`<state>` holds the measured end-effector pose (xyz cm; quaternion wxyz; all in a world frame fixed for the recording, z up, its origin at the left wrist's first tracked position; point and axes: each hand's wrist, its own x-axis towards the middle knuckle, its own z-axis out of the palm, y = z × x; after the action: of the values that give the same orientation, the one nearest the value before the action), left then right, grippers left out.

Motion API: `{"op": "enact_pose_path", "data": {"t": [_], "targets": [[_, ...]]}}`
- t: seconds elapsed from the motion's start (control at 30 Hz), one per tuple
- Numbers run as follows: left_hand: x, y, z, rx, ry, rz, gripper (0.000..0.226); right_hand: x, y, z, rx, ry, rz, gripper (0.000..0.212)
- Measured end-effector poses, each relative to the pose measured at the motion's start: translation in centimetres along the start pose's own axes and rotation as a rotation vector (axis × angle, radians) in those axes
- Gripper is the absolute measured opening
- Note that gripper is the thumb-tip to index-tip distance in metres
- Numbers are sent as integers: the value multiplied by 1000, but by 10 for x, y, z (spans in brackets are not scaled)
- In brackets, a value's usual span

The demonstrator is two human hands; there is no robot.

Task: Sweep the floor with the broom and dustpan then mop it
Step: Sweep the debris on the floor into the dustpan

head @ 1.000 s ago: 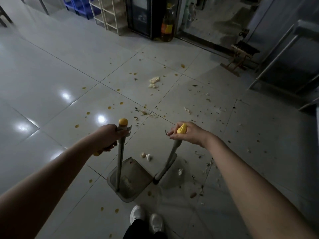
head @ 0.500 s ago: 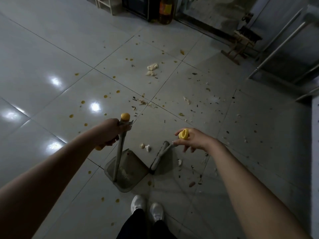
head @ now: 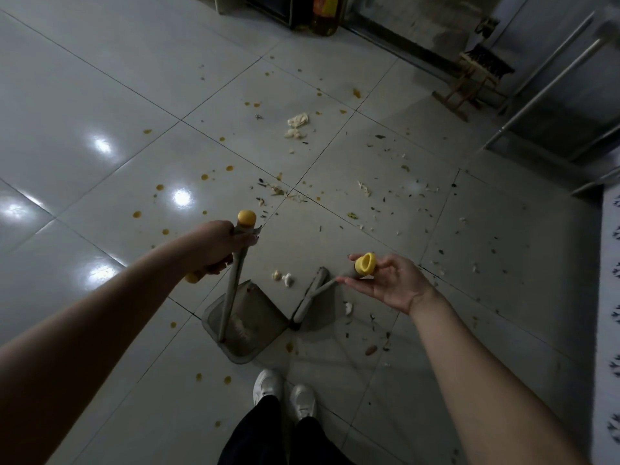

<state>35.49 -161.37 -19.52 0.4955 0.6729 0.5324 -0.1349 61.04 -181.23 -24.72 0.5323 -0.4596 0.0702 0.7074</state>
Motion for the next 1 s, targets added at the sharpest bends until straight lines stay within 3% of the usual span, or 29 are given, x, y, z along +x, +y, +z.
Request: {"op": "enact_pose_path", "data": {"t": [0.3,0.47,0.6,0.77,0.83,1.0], "targets": [[-9,1,2,23,5,2,33,27,9,31,-34,337,144,25],[-11,-3,2,20,1,-1,33,36,22,35,56,353,201,19],[-12,-5,3,38,-2,3,33,48,42,27,164,390,188,42],[-12,-4,4,42,26,-10,30,55,65,14,272,421,248,21],[-13,-3,6,62,52,-5,30,55,69,13,250,413,332,14],[-19,-1,7,150,140,39,27,41,62,9,-22,391,431,27]]}}
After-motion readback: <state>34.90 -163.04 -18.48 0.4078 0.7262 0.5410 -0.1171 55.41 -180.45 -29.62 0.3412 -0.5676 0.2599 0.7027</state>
